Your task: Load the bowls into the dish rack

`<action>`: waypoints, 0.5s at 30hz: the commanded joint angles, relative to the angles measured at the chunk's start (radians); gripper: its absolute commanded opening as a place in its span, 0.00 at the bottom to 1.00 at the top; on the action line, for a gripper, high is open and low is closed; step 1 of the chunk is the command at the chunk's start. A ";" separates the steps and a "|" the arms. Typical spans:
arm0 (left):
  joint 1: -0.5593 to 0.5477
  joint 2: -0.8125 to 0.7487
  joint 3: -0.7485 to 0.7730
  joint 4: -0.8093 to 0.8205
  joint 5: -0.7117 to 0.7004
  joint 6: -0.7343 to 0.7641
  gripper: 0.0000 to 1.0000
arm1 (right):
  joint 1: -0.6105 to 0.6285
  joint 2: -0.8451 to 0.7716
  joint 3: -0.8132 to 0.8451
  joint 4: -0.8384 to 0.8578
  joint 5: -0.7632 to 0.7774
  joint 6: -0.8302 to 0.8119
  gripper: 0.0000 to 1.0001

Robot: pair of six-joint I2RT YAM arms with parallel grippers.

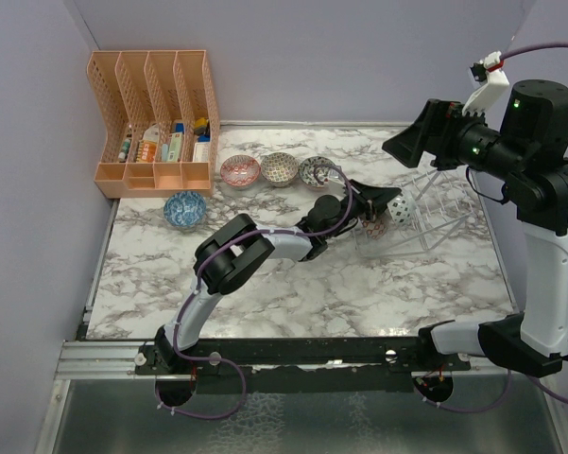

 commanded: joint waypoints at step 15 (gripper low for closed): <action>0.031 0.003 0.003 0.074 0.061 -0.038 0.03 | -0.004 -0.015 -0.016 0.004 -0.010 -0.011 0.99</action>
